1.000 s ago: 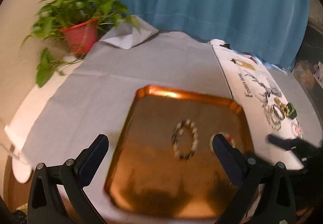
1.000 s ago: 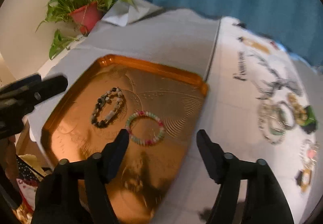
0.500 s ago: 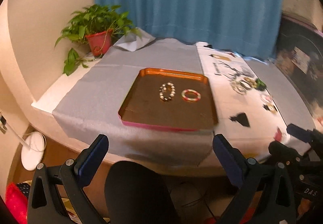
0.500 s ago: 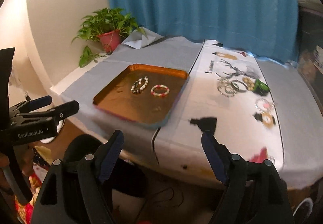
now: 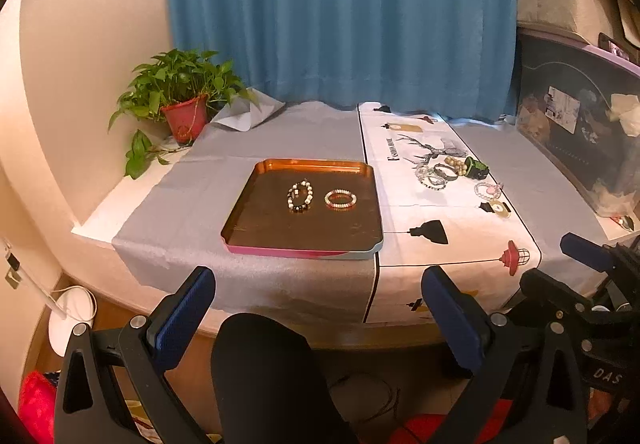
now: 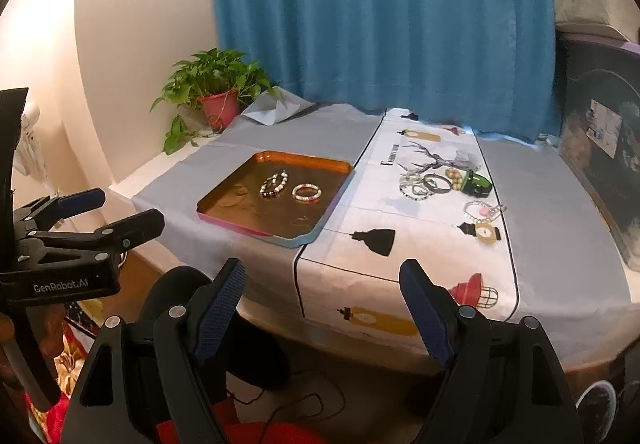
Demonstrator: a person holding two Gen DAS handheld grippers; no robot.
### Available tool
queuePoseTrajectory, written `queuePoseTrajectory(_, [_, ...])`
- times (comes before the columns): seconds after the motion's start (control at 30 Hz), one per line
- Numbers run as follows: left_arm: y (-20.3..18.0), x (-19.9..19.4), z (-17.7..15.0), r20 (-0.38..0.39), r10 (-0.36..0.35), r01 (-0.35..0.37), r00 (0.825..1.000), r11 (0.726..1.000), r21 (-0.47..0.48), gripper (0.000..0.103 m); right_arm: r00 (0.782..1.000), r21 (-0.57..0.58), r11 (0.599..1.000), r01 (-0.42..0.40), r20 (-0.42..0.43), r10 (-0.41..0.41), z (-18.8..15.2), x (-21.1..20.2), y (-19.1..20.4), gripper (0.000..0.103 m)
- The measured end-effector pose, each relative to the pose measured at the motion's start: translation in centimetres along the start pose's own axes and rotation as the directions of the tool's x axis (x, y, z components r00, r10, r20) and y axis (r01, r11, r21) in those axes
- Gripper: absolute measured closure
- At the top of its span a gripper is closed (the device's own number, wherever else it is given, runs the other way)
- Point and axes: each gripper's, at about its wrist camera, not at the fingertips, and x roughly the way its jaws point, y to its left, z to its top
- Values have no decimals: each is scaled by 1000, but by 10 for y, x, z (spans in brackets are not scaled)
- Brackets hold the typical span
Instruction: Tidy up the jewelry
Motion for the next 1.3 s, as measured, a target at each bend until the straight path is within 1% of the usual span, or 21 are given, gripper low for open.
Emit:
queuePoseTrajectory(0.23, [-5,-3,-3,-1,18,-18,1000,1000,15,1,1000,19,1000,-15,2,15,0,1,-4,23])
queuePoseTrajectory(0.4, [-10,0,-2,-10,16,-15,1000,1000,20,1,1000,21,1000,-17,-6,17,-2,4,-7,23])
queuePoseTrajectory(0.53, [-15,6,0,-23,6,-5,1000,1000,29,1,1000,34,999,-6,-12,6,-3,7,-14,23])
queuePoseTrajectory(0.8, [-42,31,13,-53,-32,35,998,998,55,1,1000,77,997,20,-20,-18,-2,17,-39,23])
queuePoseTrajectory(0.87, [-50,42,19,-64,-39,42,997,998,55,1,999,91,995,36,-16,-34,-1,20,-51,23])
queuePoseTrajectory(0.97, [-64,68,33,-89,-52,57,995,997,51,1,997,116,990,81,-17,-80,2,28,-77,23])
queuePoseTrajectory(1.03, [-76,89,44,-114,-75,80,991,996,44,1,993,138,984,117,-24,-114,4,36,-100,22])
queuePoseTrajectory(1.17, [-103,129,67,-144,-102,110,984,993,46,1,978,174,963,205,-61,-197,10,62,-156,22])
queuePoseTrajectory(1.27, [-126,165,85,-164,-107,120,981,990,68,1,975,167,961,219,-75,-209,21,88,-196,21])
queuePoseTrajectory(1.3, [-134,181,90,-175,-96,111,980,991,79,1,975,152,964,216,-76,-207,26,99,-210,21])
